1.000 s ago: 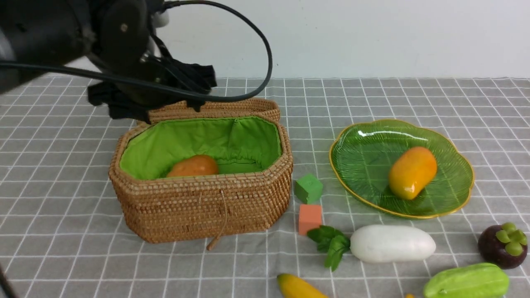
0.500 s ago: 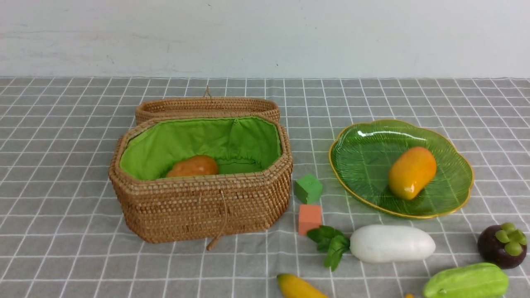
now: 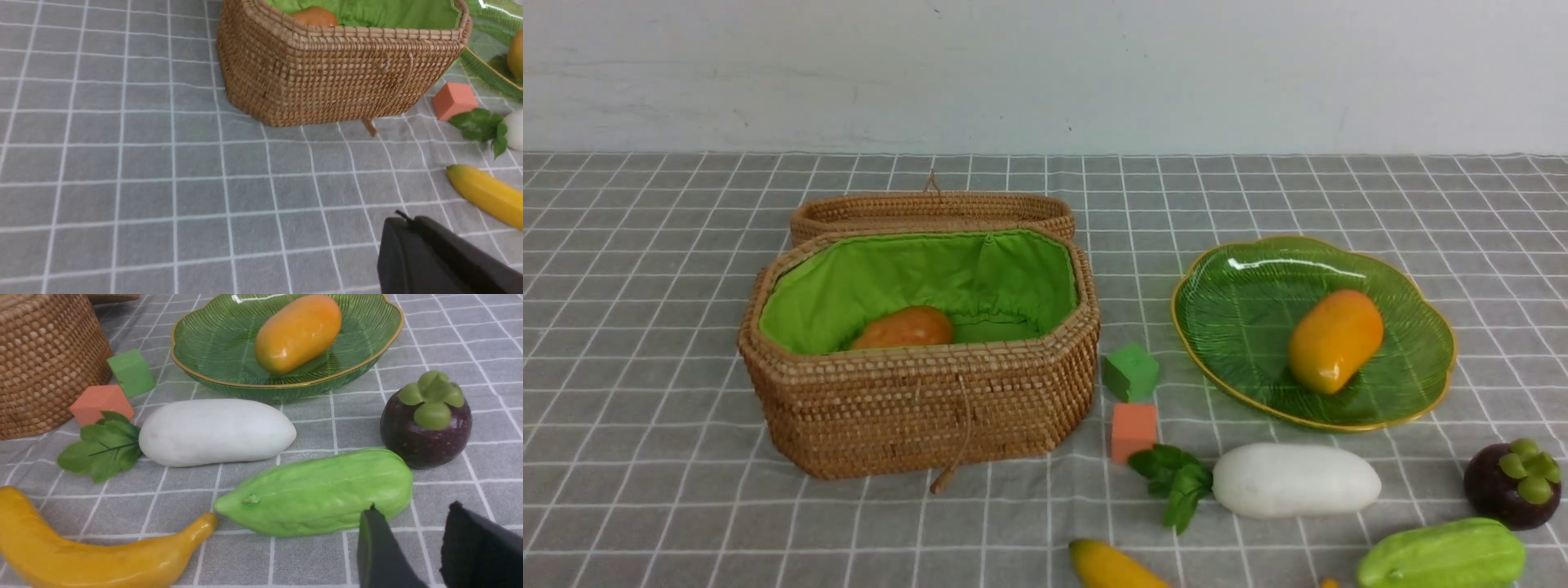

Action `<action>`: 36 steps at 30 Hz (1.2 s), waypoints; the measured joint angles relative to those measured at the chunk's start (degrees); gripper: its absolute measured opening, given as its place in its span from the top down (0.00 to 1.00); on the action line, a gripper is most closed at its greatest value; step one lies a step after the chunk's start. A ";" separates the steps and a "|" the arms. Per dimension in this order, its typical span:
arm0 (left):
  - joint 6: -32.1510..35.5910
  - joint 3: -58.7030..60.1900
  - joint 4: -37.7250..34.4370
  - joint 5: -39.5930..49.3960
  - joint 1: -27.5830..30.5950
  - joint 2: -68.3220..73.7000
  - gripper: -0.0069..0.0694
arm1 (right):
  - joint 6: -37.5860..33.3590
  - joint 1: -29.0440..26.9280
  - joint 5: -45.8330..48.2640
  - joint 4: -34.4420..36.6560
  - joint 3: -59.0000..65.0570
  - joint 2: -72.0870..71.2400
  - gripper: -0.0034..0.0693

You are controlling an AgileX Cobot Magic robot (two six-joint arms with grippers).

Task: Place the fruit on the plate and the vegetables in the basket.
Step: Use the right arm to grab a banana and put it into the right plate

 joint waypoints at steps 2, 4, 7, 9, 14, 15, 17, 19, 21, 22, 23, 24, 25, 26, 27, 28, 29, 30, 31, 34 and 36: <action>0.07 0.21 0.00 -2.01 0.00 0.00 0.93 | 0.00 0.00 0.00 0.00 0.00 0.00 0.62; 0.07 0.21 0.43 -2.85 0.00 0.00 0.93 | 0.00 0.00 0.00 0.00 0.00 0.00 0.62; 0.07 0.21 0.62 -2.90 0.00 0.00 0.93 | 0.00 0.00 0.00 0.00 0.00 0.00 0.62; 0.07 0.21 0.80 -2.79 0.00 0.00 0.93 | 0.00 0.00 0.00 0.00 0.00 0.00 0.62; 0.07 0.21 0.87 -2.65 0.00 0.00 0.93 | 0.00 0.00 0.00 0.00 0.00 0.00 0.62; 0.07 0.21 0.87 -2.65 0.00 0.00 0.93 | 0.00 0.00 0.00 0.00 0.00 0.00 0.62; 0.07 0.21 0.87 -2.65 0.00 0.00 0.93 | 0.00 0.00 0.00 0.00 0.00 0.00 0.62; 0.07 0.21 0.87 -2.65 0.00 0.00 0.93 | 0.00 0.00 0.00 0.00 0.00 0.00 0.62; 0.07 0.21 0.87 -2.65 0.00 0.00 0.93 | 0.00 0.00 0.00 0.00 0.00 0.00 0.62; 0.08 0.21 0.92 -2.65 0.00 0.00 0.93 | 0.00 0.00 0.00 0.00 0.00 0.00 0.62; 0.08 0.21 0.92 -2.65 0.00 0.00 0.93 | 0.00 0.00 0.00 0.00 0.00 0.00 0.62; 0.08 0.21 0.92 -2.65 0.00 0.00 0.93 | 0.00 0.00 0.00 0.00 0.00 0.00 0.62; 0.08 0.21 0.92 -2.60 0.00 0.00 0.93 | 0.00 0.00 0.00 0.00 0.00 0.00 0.62; 0.08 0.26 0.92 -2.55 0.00 0.00 0.93 | 0.00 0.00 0.00 0.00 0.00 0.00 0.62; 0.08 0.26 0.92 -2.55 0.00 0.00 0.93 | 0.00 0.00 0.00 0.00 0.00 0.00 0.62; 0.13 0.52 0.92 -2.55 0.00 0.00 0.93 | 0.00 0.00 0.00 0.00 0.00 0.00 0.62; 0.13 0.79 0.92 -2.55 0.00 0.00 0.93 | 0.00 0.00 0.00 0.00 0.00 0.00 0.62; 0.13 1.01 0.92 -2.46 0.00 0.00 0.93 | 0.00 0.00 0.00 0.00 0.00 0.00 0.62; 0.13 1.28 0.92 -2.46 0.00 0.00 0.93 | 0.00 0.00 0.00 0.00 0.00 0.00 0.62; 0.13 2.86 0.92 -3.01 0.00 -1.72 0.93 | 0.00 0.00 0.00 0.00 0.00 0.00 0.62; 0.13 4.68 1.09 -3.37 0.00 -4.76 0.93 | 0.00 0.00 0.00 0.00 0.00 0.00 0.62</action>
